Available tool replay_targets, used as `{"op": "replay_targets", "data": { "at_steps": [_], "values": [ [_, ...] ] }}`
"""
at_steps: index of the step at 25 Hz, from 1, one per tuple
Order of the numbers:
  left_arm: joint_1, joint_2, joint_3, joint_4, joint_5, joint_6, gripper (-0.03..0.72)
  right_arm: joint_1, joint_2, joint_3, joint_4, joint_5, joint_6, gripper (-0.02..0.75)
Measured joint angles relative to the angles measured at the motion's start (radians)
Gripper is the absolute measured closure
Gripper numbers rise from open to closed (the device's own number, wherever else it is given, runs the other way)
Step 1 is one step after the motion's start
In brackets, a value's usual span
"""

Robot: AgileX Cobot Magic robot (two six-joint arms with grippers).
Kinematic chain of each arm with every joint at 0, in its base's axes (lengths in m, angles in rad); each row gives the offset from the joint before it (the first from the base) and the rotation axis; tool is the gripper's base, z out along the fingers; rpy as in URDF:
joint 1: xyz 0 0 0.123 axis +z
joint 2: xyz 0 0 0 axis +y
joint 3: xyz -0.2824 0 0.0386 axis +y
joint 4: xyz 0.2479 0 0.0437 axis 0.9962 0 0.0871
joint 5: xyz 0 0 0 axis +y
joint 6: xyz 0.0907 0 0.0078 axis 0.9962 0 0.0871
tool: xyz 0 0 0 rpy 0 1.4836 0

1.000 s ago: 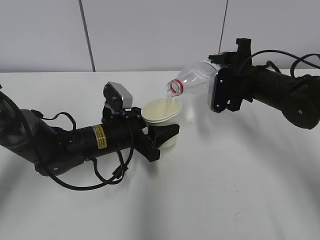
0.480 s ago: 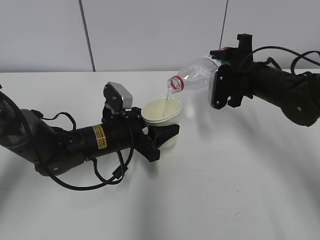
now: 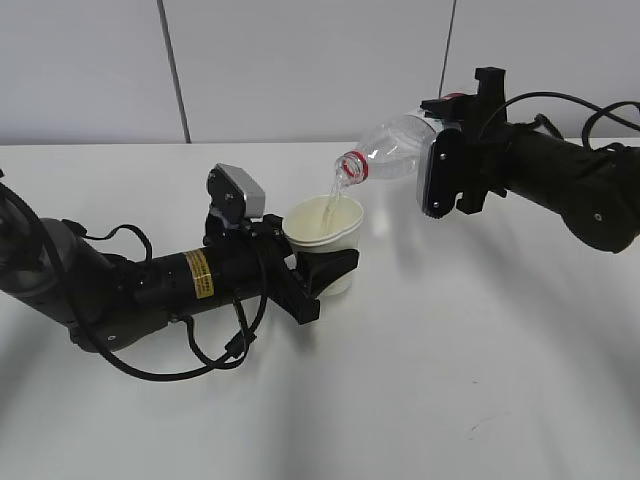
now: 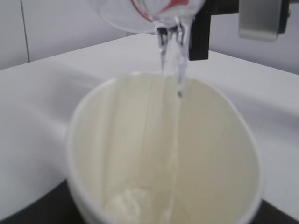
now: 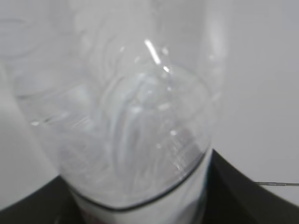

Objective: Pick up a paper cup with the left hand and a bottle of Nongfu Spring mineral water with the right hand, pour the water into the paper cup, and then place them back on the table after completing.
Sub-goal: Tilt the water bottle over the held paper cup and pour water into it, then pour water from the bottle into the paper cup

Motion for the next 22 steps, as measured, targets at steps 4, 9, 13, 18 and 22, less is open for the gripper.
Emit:
{"op": "replay_targets", "data": {
  "at_steps": [4,9,13,18,22],
  "values": [
    [0.000,0.000,0.000,0.001,0.001,0.000,0.296,0.000,0.000,0.000,0.003,0.000,-0.008,0.342],
    [0.000,0.000,0.000,0.002,0.002,0.000,0.296,0.000,0.000,0.000,0.007,0.000,-0.010,0.342],
    [0.000,0.000,0.000,0.003,0.003,0.000,0.296,0.000,0.000,0.000,0.007,0.000,-0.025,0.342],
    [0.000,0.000,0.000,0.003,0.004,0.000,0.296,0.000,0.000,0.000,0.007,-0.002,-0.033,0.342],
    [0.000,0.000,0.000,0.003,0.006,0.000,0.297,0.000,0.000,0.000,0.007,-0.002,-0.033,0.343]
  ]
}}
